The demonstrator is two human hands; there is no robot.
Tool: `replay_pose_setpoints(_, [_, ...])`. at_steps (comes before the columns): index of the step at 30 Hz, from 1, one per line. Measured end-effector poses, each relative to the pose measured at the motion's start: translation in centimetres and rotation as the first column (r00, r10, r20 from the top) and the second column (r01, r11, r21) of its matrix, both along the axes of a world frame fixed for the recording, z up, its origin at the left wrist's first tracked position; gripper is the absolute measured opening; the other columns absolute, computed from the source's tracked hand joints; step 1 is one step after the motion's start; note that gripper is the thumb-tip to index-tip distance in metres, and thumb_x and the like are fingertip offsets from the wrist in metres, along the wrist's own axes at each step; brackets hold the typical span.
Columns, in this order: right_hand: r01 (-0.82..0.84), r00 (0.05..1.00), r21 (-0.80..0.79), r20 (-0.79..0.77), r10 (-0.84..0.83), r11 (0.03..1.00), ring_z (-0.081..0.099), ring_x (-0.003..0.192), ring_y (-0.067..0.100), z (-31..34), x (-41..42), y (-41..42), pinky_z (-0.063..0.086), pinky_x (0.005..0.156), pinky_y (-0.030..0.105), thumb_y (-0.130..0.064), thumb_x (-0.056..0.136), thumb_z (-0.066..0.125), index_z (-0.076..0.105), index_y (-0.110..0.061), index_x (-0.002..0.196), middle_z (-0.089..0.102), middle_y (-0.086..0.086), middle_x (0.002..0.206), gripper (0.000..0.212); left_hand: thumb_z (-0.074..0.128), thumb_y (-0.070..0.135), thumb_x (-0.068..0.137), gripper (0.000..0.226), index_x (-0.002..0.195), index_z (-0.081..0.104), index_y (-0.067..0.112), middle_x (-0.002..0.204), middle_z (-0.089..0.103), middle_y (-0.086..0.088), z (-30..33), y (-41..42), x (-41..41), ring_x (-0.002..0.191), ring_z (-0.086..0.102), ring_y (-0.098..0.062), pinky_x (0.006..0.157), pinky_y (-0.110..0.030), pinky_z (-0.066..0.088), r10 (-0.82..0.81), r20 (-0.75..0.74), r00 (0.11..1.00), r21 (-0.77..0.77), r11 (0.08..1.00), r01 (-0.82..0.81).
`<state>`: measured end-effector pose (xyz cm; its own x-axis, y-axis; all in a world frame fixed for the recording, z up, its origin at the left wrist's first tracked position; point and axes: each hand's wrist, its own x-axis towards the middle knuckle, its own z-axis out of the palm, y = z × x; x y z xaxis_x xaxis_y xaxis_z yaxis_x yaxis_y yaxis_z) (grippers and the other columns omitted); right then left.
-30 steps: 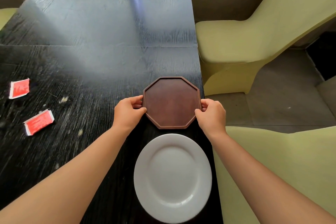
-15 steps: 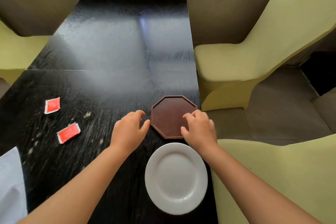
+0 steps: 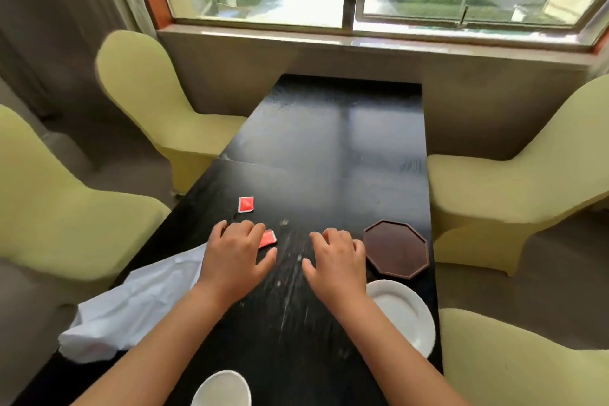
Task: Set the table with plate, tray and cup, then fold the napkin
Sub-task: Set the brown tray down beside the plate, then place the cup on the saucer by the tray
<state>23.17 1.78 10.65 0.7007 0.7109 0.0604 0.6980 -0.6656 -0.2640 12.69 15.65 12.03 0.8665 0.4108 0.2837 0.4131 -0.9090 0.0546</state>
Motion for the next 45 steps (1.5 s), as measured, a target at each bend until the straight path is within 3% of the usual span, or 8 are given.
replay_pose_setpoints(4, [-0.038,0.997,0.009,0.066,0.037,0.999,0.043,0.124,0.027,0.8,-5.2,2.2,0.034,0.101,0.043,-0.037,0.087,0.054,0.048,-0.018,0.128,0.05,0.008,0.13,0.046,0.07,0.038,0.073,0.042,0.104,0.068,0.01,0.091,0.069,-0.008,0.0,1.8,-5.6,0.084,0.067,-0.025,0.087,-0.049,0.05,0.002,-0.028,1.0,0.038,0.999,-0.001])
replay_pose_setpoints(8, [0.026,0.989,-0.051,0.15,-0.018,0.998,0.059,0.11,0.028,-0.1,-10.2,3.1,0.049,0.088,0.046,-0.038,0.073,0.072,0.06,-0.017,0.121,0.064,0.009,0.115,0.053,0.076,0.039,0.068,0.048,0.106,0.069,0.01,0.096,0.071,-0.011,-2.0,3.1,-9.8,0.091,0.068,-0.027,0.084,-0.048,0.052,-0.032,-0.088,0.996,0.013,0.999,0.033])
replay_pose_setpoints(17, [0.176,0.981,-0.188,-0.043,-0.187,0.966,0.033,0.132,0.025,-6.3,-18.0,3.1,0.031,0.106,0.044,-0.042,0.092,0.044,0.025,-0.02,0.144,0.037,0.008,0.144,0.06,0.048,0.045,0.088,0.052,0.129,0.051,0.014,0.121,0.06,-0.007,-7.8,5.4,-15.9,0.113,0.055,-0.025,0.105,-0.045,0.03,-0.169,-0.235,0.957,-0.176,0.976,0.129])
replay_pose_setpoints(24, [0.27,0.933,-0.308,-0.15,-0.327,0.912,0.043,0.123,0.023,-10.5,-22.3,1.7,0.039,0.095,0.036,-0.038,0.091,0.046,0.025,-0.016,0.145,0.042,0.006,0.14,0.062,0.056,0.045,0.082,0.052,0.122,0.058,0.011,0.106,0.065,-0.007,-12.4,4.6,-18.9,0.1,0.062,-0.027,0.098,-0.043,0.039,-0.276,-0.35,0.895,-0.234,0.951,0.201])
replay_pose_setpoints(33, [0.3,0.866,-0.38,-0.275,-0.417,0.875,0.049,0.115,0.02,-13.4,-24.8,1.4,0.046,0.088,0.03,-0.032,0.091,0.05,0.023,-0.012,0.144,0.047,0.005,0.133,0.063,0.037,0.05,0.09,0.063,0.142,0.031,0.014,0.133,0.05,-0.004,-16.2,3.9,-19.4,0.123,0.046,-0.023,0.11,-0.046,0.024,-0.32,-0.596,0.737,-0.303,0.939,0.163])
replay_pose_setpoints(37, [0.366,0.777,-0.322,-0.411,-0.478,0.873,0.056,0.101,0.021,-13.9,-25.3,1.6,0.049,0.075,0.029,-0.017,0.091,0.05,0.028,-0.013,0.14,0.053,0.007,0.119,0.054,0.038,0.036,0.09,0.04,0.123,0.044,0.015,0.117,0.059,-0.002,-16.6,2.4,-19.4,0.106,0.056,-0.022,0.097,-0.039,0.036,-0.331,-0.598,0.73,-0.384,0.918,0.102])
replay_pose_setpoints(41, [0.482,0.672,-0.236,-0.519,-0.529,0.844,0.059,0.095,0.023,-13.9,-25.4,1.9,0.051,0.072,0.031,-0.008,0.089,0.049,0.035,-0.016,0.128,0.056,0.007,0.112,0.043,0.04,0.017,0.09,0.022,0.11,0.045,0.011,0.094,0.065,-0.01,-16.7,1.6,-19.4,0.078,0.06,-0.024,0.066,-0.035,0.045,-0.301,-0.51,0.806,-0.653,0.745,-0.135])
replay_pose_setpoints(45, [0.543,0.611,-0.207,-0.566,-0.553,0.813,0.057,0.091,0.023,-13.8,-25.1,2.0,0.049,0.07,0.032,-0.005,0.086,0.048,0.042,-0.018,0.117,0.057,0.006,0.107,0.035,0.045,0.012,0.09,0.018,0.106,0.054,0.012,0.092,0.067,-0.005,-16.4,1.4,-19.5,0.083,0.062,-0.022,0.074,-0.036,0.052,-0.225,-0.398,0.889,-0.799,0.562,-0.215])
